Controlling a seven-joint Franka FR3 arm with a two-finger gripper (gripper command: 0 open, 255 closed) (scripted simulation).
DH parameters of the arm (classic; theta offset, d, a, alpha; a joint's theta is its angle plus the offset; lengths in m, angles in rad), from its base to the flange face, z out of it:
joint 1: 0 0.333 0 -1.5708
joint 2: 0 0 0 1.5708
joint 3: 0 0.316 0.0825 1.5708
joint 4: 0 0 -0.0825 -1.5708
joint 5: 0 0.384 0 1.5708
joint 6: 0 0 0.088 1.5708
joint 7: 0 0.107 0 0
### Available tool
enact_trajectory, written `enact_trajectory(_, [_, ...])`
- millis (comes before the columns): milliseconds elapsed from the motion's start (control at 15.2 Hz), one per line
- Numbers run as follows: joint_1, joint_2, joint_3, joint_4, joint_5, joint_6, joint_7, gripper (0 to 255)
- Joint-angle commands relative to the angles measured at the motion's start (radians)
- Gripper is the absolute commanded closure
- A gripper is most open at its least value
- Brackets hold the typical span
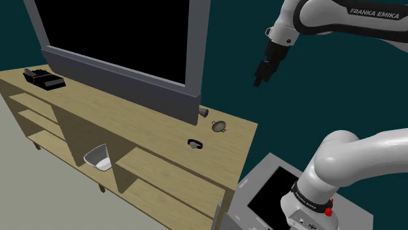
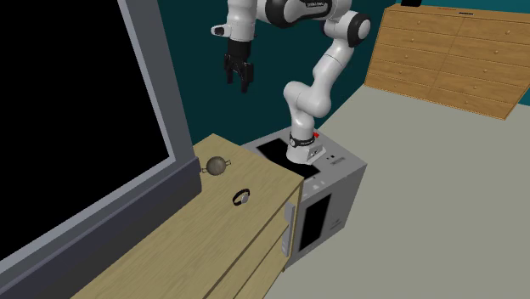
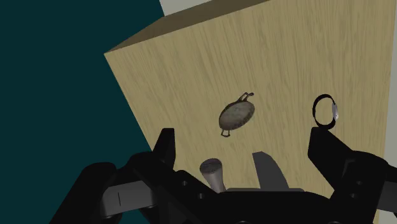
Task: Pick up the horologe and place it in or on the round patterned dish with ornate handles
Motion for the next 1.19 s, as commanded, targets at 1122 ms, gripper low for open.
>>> enact_trajectory(1122, [0.138,0.444,0.127,-0.016,0.132,0.346,0.031,0])
